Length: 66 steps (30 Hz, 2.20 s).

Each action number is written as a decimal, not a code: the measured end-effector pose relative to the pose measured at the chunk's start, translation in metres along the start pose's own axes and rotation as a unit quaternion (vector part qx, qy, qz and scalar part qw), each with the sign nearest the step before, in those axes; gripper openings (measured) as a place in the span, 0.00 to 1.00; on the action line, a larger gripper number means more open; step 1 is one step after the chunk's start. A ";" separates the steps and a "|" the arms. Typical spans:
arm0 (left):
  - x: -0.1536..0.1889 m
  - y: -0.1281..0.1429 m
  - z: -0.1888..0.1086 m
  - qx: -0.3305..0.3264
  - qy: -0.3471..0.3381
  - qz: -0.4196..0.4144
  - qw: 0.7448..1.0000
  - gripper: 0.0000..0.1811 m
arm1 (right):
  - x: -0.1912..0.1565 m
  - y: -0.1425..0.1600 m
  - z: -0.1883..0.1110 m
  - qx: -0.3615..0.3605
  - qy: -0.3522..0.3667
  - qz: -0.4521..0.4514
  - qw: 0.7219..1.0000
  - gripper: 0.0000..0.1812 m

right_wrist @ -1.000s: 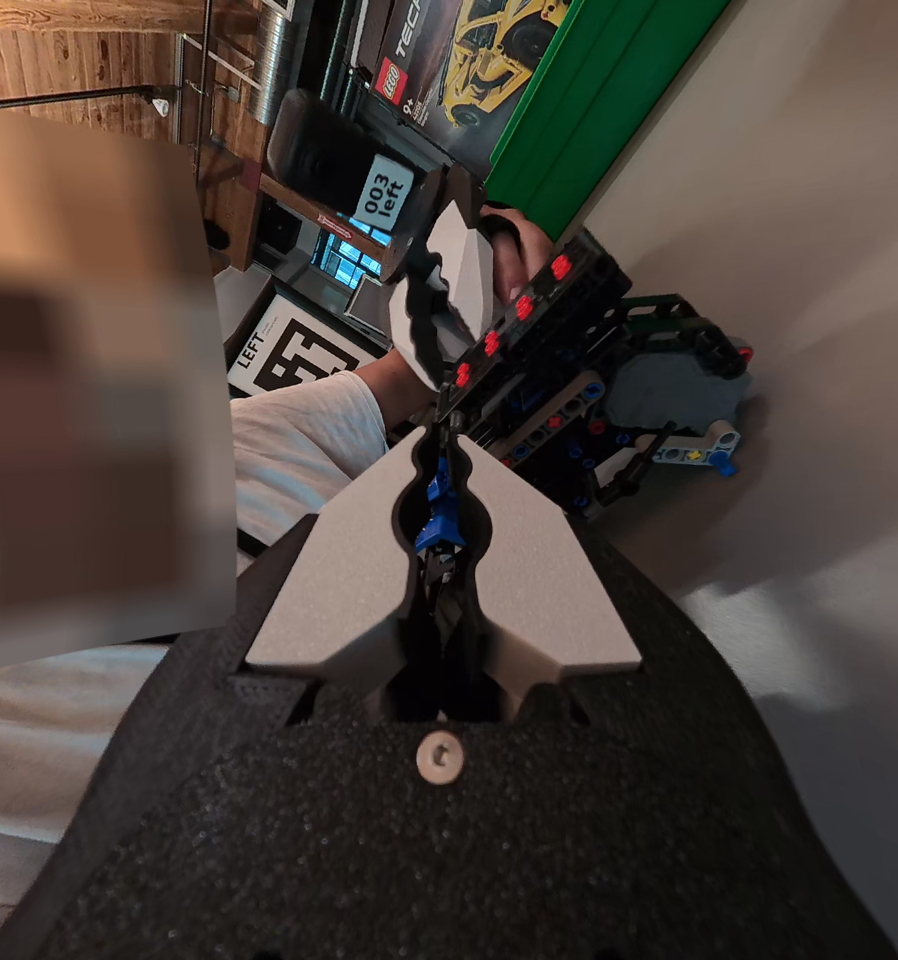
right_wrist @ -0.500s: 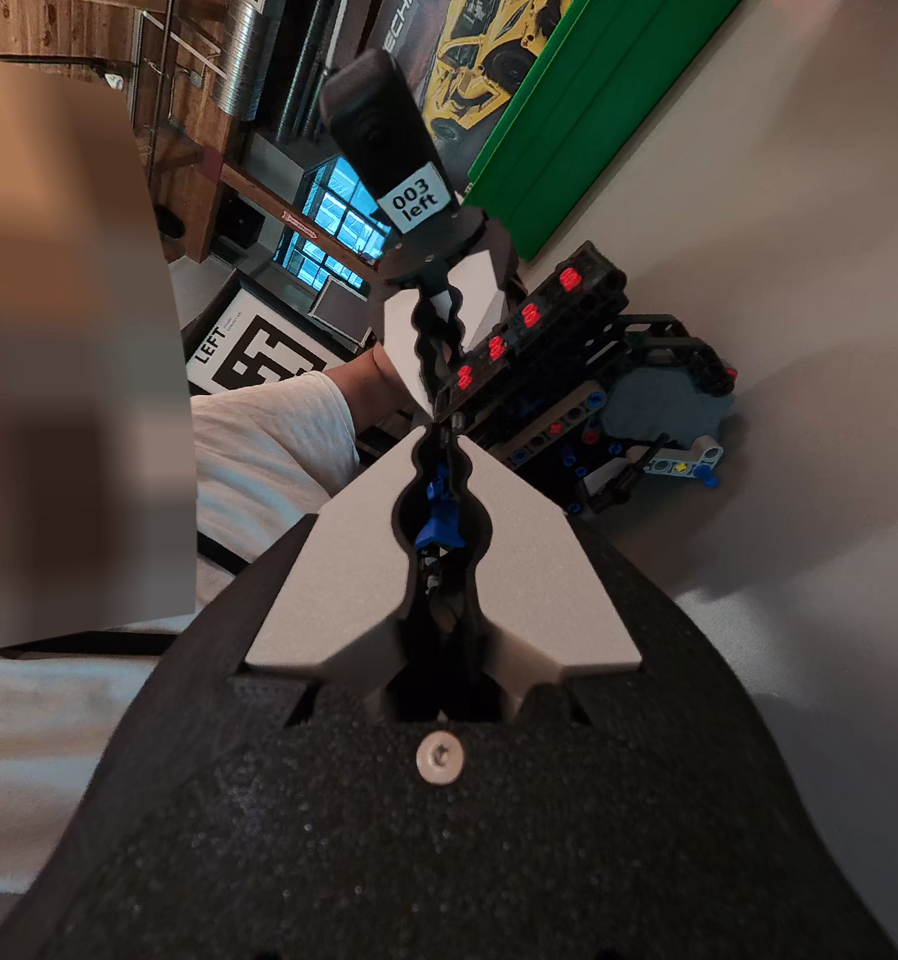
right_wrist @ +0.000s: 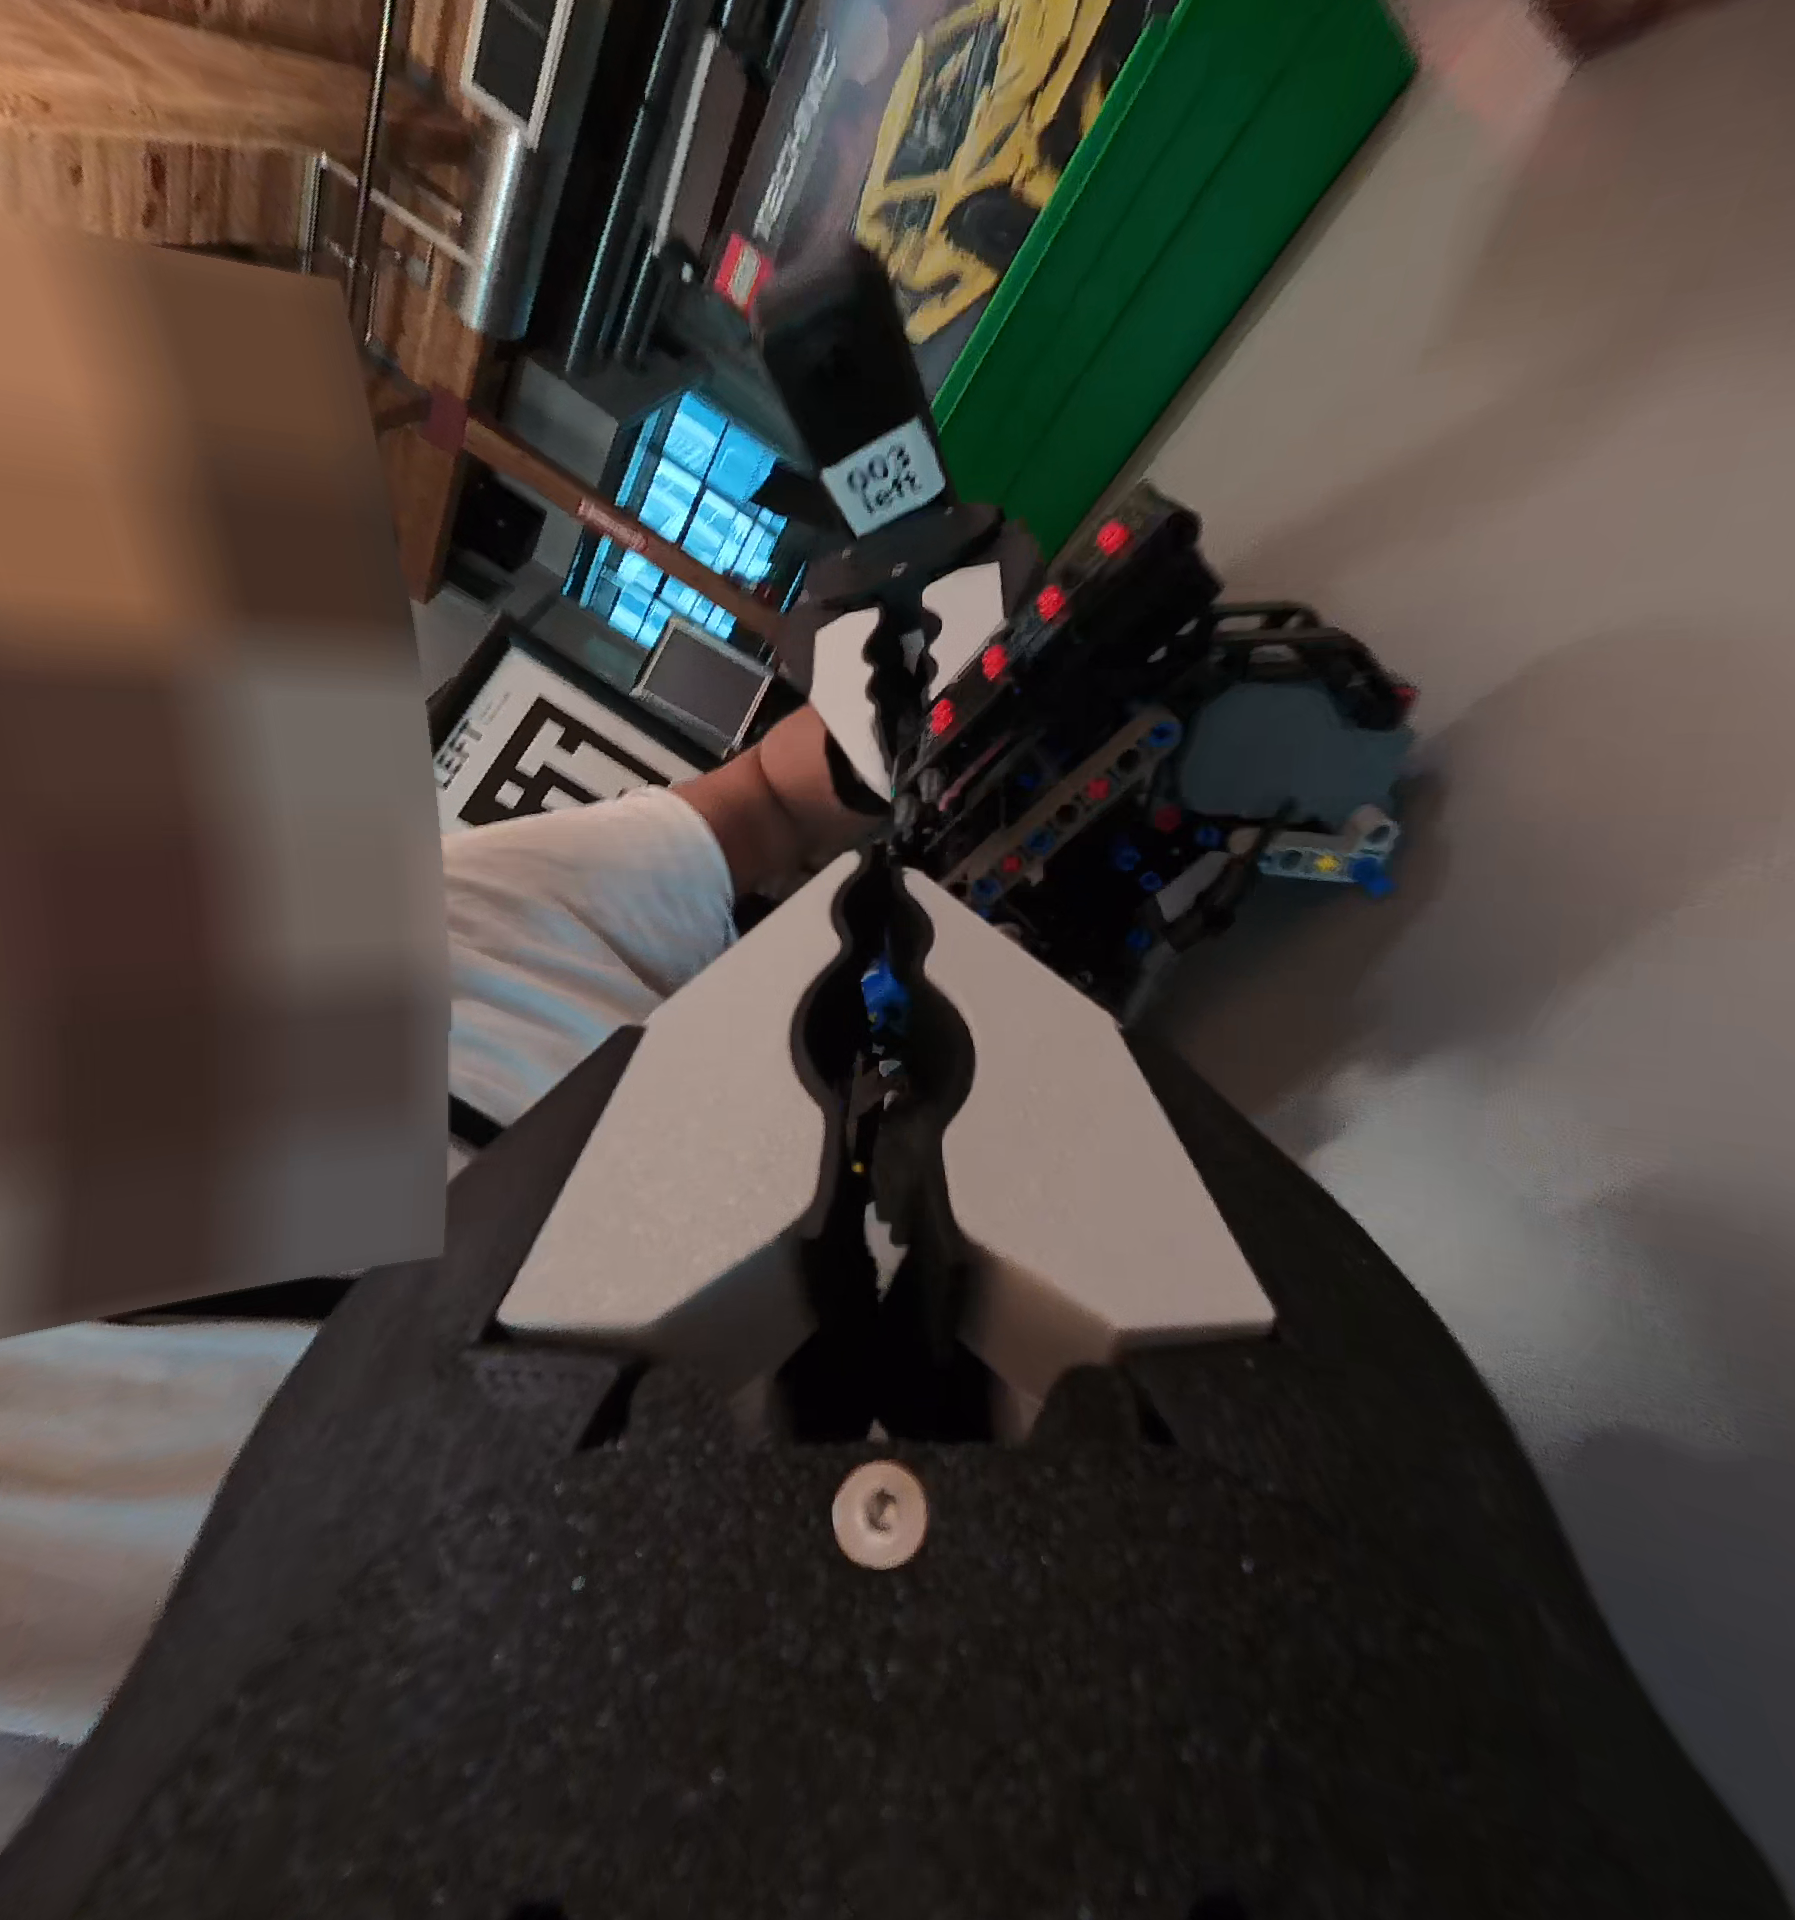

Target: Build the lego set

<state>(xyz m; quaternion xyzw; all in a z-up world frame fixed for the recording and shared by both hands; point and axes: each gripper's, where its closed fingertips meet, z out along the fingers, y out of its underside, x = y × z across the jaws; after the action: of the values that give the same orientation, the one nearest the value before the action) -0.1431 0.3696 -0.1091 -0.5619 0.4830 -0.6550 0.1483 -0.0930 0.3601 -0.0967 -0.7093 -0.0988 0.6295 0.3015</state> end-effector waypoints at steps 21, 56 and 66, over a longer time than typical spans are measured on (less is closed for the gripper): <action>0.004 0.002 0.009 -0.012 0.001 -0.006 1.000 0.04 | 0.018 -0.011 0.008 -0.192 0.521 -0.743 0.374 0.02; -0.006 -0.007 0.012 0.013 -0.031 -0.010 0.999 0.04 | 0.008 -0.015 0.008 -0.240 0.508 -0.798 0.219 0.05; -0.005 -0.005 0.012 -0.010 -0.028 0.016 0.999 0.04 | 0.019 -0.013 0.011 -0.348 0.484 -0.757 0.266 0.03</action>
<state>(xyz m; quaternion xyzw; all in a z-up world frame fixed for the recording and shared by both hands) -0.1296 0.3698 -0.1093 -0.5739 0.4942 -0.6314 0.1665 -0.0970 0.3832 -0.1054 -0.5238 -0.6362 -0.4386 0.3584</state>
